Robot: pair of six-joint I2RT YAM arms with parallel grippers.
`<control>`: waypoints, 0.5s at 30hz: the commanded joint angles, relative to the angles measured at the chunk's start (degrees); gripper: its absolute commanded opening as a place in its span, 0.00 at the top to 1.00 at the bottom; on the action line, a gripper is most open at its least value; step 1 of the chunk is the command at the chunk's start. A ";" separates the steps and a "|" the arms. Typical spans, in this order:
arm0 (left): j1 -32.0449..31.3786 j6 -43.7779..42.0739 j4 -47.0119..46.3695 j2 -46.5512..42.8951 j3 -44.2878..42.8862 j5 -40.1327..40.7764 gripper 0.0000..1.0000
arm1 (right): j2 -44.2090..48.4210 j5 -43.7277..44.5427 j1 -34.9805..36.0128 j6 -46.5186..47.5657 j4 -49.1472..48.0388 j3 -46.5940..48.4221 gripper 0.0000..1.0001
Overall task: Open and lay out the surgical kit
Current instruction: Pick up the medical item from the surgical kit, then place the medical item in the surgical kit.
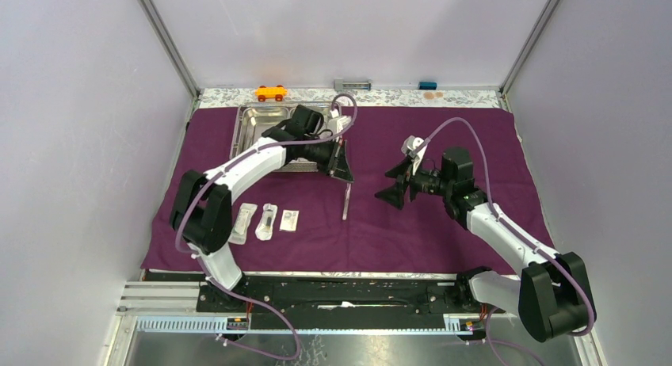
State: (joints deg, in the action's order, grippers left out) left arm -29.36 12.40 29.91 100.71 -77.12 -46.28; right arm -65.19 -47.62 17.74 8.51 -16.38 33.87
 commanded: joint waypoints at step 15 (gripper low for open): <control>-2.51 22.65 -51.50 -13.79 11.80 -14.17 1.00 | -1.87 -10.82 4.45 -11.08 -13.25 -1.15 0.07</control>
State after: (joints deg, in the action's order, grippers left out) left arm -31.35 29.12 -7.18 89.49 -66.59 -57.58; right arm -66.85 -57.17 21.67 -0.99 -25.93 32.95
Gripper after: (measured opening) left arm 0.009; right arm 0.928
